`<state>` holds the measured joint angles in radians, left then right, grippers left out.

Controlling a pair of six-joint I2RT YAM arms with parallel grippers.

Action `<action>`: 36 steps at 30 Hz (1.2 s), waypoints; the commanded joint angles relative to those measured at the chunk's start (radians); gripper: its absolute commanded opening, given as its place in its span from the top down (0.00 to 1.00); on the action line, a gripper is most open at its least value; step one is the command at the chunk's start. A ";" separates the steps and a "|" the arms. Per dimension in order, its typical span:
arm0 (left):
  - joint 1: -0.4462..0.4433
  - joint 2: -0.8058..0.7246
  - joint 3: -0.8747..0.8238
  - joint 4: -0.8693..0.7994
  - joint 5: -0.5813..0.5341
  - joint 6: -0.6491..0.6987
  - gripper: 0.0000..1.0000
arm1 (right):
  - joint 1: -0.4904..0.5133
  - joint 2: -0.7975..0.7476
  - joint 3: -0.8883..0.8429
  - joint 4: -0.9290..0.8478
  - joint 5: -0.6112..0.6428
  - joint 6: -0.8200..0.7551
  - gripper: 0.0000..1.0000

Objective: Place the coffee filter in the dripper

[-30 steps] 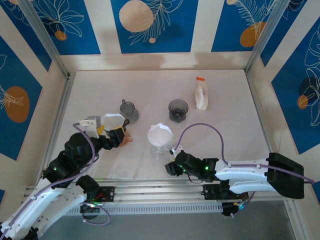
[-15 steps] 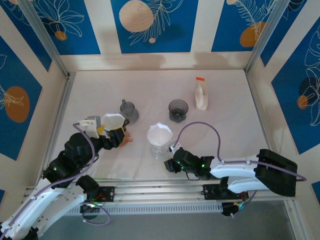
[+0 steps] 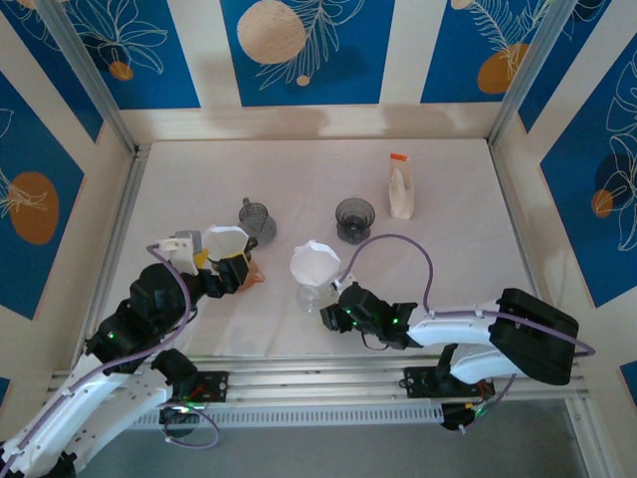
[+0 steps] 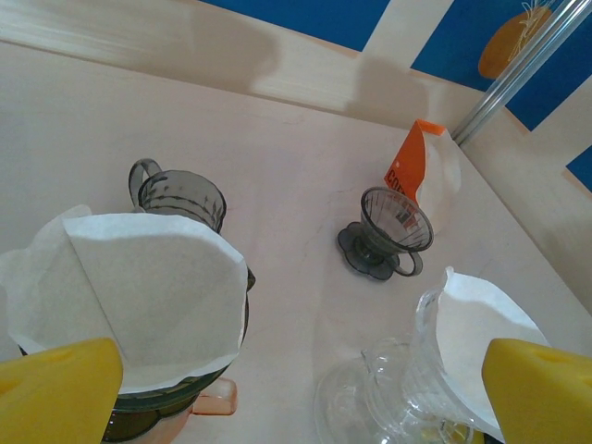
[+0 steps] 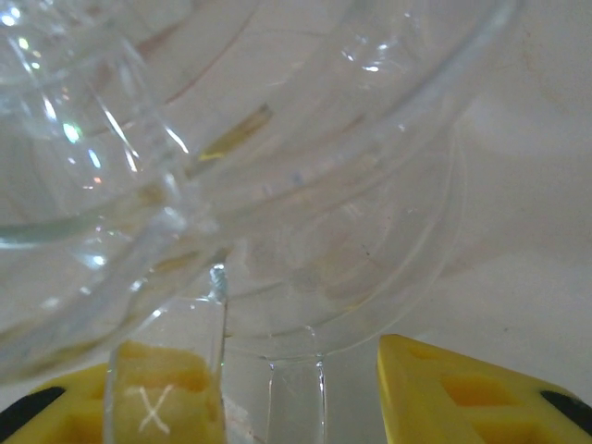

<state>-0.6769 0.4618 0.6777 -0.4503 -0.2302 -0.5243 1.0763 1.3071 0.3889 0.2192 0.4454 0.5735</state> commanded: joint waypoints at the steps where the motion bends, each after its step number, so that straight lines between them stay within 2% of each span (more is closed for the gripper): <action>1: -0.007 -0.004 0.009 0.007 -0.014 0.006 0.00 | -0.010 0.021 0.036 0.039 0.035 -0.009 0.52; 25: -0.008 0.010 0.039 -0.046 -0.017 0.010 0.00 | -0.144 0.312 0.263 0.071 0.107 0.038 0.52; 36: -0.008 0.019 0.059 -0.075 -0.021 0.015 0.00 | -0.227 0.465 0.424 0.084 0.084 0.030 0.51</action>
<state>-0.6769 0.4808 0.7025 -0.5114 -0.2310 -0.5209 0.8654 1.7367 0.7639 0.2771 0.5171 0.6041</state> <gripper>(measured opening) 0.998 0.485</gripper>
